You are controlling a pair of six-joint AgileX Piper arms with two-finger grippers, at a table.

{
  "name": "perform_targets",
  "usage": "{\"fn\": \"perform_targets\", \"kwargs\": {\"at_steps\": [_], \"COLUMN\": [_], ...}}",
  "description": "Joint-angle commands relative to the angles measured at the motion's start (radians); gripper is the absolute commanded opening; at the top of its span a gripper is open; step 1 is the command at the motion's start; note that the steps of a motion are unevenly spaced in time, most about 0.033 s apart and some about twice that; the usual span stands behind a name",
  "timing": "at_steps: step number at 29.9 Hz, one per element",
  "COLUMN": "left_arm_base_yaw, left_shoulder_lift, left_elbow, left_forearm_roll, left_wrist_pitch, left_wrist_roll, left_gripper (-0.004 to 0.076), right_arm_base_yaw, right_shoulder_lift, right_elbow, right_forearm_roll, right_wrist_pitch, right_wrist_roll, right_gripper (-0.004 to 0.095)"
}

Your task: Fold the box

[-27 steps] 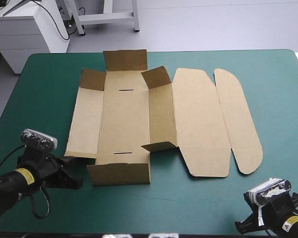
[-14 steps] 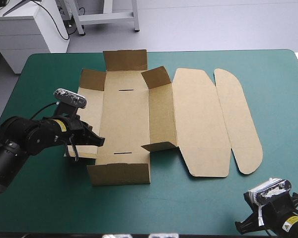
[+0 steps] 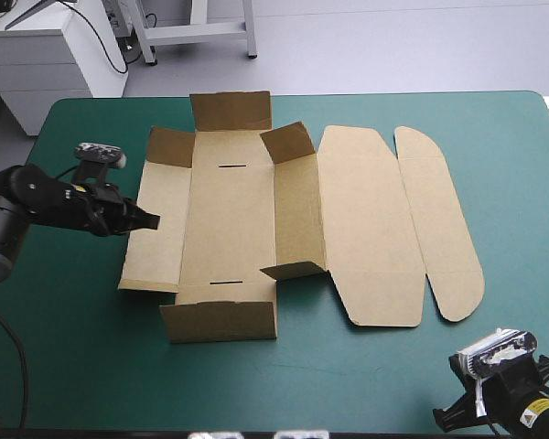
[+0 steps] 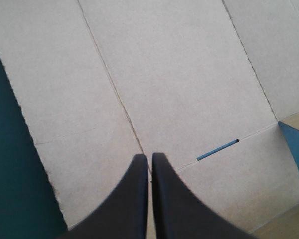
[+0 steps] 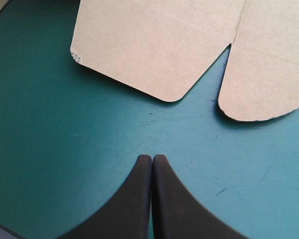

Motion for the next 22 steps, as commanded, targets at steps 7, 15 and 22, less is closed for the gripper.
{"fn": "perform_targets", "kwargs": {"at_steps": [7,15,22], "left_arm_base_yaw": [0.402,0.484,0.48], "left_shoulder_lift": [0.051,0.079,0.159], "left_elbow": [-0.044,-0.044,-0.044], "left_forearm_roll": [-0.398,-0.336,-0.315], "left_wrist_pitch": [0.215,0.217,0.217], "left_wrist_roll": [0.24,0.267,0.25], "left_gripper": [0.0017,0.0017,0.0085], "right_arm_base_yaw": [0.002,0.002,0.002], "right_shoulder_lift": [0.011,0.011,0.011], "right_elbow": [-0.023,-0.023,-0.023], "right_forearm_roll": [0.012,0.012,0.012], "right_wrist_pitch": [-0.056,-0.056,-0.056], "right_wrist_roll": [-0.004,-0.004,-0.002], "right_gripper": [-0.002,-0.002,-0.002]}}
